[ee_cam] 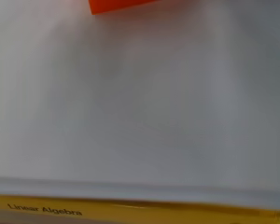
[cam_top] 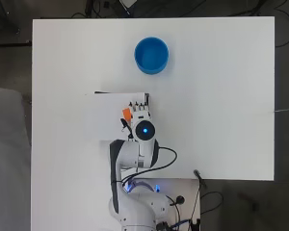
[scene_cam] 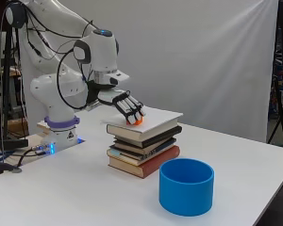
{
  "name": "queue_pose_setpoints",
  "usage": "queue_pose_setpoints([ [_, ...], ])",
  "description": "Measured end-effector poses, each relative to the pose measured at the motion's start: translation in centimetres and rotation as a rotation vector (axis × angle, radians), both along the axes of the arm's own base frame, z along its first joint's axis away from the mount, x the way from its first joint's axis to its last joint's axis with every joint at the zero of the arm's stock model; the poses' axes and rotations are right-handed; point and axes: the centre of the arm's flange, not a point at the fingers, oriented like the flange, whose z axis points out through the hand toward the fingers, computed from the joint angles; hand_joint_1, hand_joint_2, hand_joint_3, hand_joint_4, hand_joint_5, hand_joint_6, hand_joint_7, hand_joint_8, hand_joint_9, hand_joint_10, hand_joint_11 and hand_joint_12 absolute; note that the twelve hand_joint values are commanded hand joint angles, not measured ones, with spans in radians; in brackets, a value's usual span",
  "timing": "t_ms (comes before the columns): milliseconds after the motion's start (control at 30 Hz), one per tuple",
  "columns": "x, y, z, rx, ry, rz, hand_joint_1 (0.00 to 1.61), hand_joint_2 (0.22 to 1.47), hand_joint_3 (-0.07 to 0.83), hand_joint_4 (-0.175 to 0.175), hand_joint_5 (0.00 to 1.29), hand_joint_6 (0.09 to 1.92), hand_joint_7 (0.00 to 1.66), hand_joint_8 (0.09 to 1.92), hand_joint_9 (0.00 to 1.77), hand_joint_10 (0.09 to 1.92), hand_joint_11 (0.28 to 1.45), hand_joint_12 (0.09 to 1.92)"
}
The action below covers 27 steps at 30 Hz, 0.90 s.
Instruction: Teleoperate dual arm-hand system to pick and place objects
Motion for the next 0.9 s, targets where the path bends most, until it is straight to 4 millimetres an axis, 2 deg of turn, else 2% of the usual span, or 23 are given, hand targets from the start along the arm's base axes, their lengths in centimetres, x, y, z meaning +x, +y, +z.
queue_pose_setpoints([
  [33, 0.1, -0.3, -0.2, 0.014, 0.006, -0.010, 0.88, 1.18, 0.002, 0.101, 0.75, 1.02, 1.01, 1.52, 1.25, 1.52, 0.96, 1.42],
  [67, 0.1, -0.6, -0.2, 0.029, 0.008, -0.018, 0.91, 1.19, 0.002, 0.136, 0.77, 1.15, 1.10, 1.73, 1.38, 1.73, 1.03, 1.63],
  [133, 0.3, -1.2, 0.3, 0.075, -0.003, -0.025, 0.92, 1.22, 0.003, 0.166, 0.77, 1.27, 1.15, 1.90, 1.46, 1.88, 1.08, 1.78],
  [233, 0.8, -1.5, 2.8, 0.106, -0.073, -0.012, 0.92, 1.22, 0.002, 0.175, 0.76, 1.31, 1.16, 1.92, 1.48, 1.92, 1.09, 1.82],
  [367, 2.2, -1.2, 8.8, 0.079, -0.176, -0.028, 0.91, 1.23, 0.001, 0.175, 0.75, 1.34, 1.18, 1.92, 1.50, 1.92, 1.15, 1.83],
  [533, 5.3, -1.0, 16.5, -0.053, -0.273, -0.069, 0.93, 1.21, -0.003, 0.175, 0.80, 1.26, 1.22, 1.92, 1.52, 1.92, 1.16, 1.83],
  [600, 7.2, -1.3, 18.8, -0.107, -0.291, -0.074, 0.94, 1.20, -0.002, 0.175, 0.82, 1.23, 1.25, 1.92, 1.54, 1.92, 1.17, 1.82],
  [700, 10.7, -2.0, 20.8, -0.136, -0.278, -0.102, 0.95, 1.19, -0.002, 0.175, 0.84, 1.20, 1.28, 1.92, 1.57, 1.92, 1.19, 1.81],
  [767, 13.2, -2.4, 21.5, -0.157, -0.260, -0.121, 0.96, 1.17, -0.002, 0.175, 0.86, 1.16, 1.29, 1.92, 1.58, 1.92, 1.20, 1.81],
  [900, 19.0, -3.4, 20.5, -0.179, -0.201, -0.167, 0.98, 1.15, -0.002, 0.175, 0.90, 1.09, 1.30, 1.92, 1.59, 1.92, 1.22, 1.80],
])
